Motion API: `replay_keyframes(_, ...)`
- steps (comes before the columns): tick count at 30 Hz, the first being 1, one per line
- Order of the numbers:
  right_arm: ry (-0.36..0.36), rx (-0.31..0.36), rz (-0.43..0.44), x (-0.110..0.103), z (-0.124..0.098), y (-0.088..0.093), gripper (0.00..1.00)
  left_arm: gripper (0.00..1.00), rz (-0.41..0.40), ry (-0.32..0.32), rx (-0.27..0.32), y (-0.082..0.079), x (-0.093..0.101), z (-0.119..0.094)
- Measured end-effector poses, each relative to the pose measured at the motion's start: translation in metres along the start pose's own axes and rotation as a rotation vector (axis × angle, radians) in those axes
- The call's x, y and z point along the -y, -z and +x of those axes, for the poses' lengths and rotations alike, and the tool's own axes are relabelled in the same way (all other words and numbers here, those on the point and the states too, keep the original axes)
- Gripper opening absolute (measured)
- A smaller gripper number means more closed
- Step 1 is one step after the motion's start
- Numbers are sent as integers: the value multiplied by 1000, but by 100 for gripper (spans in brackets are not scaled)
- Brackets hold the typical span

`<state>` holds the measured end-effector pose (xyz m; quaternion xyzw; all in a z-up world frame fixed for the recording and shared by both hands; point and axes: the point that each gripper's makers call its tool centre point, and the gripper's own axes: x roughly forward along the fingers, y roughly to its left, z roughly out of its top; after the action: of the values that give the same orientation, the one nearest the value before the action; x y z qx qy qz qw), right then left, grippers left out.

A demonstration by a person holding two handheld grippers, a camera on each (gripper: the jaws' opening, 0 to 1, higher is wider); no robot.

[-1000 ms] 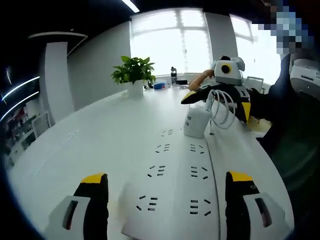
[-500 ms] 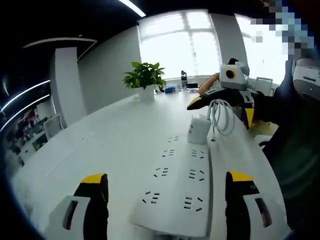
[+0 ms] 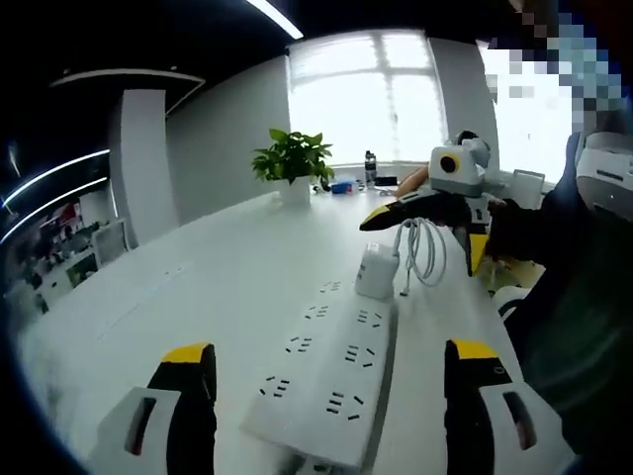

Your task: Straighten the power strip on the desk, plug the charger into it

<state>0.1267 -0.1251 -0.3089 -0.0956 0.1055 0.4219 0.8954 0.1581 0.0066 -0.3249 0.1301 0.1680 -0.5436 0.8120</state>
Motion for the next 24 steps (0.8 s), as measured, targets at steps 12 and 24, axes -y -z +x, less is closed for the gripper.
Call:
replay_keyframes(12,0,-4,6,1,0,1,97,99,-32,-32,25,4,9,-13)
replay_keyframes(24,2,-6,-4,1,-1,-3,97,99,-37,-95,56,1,6,-28)
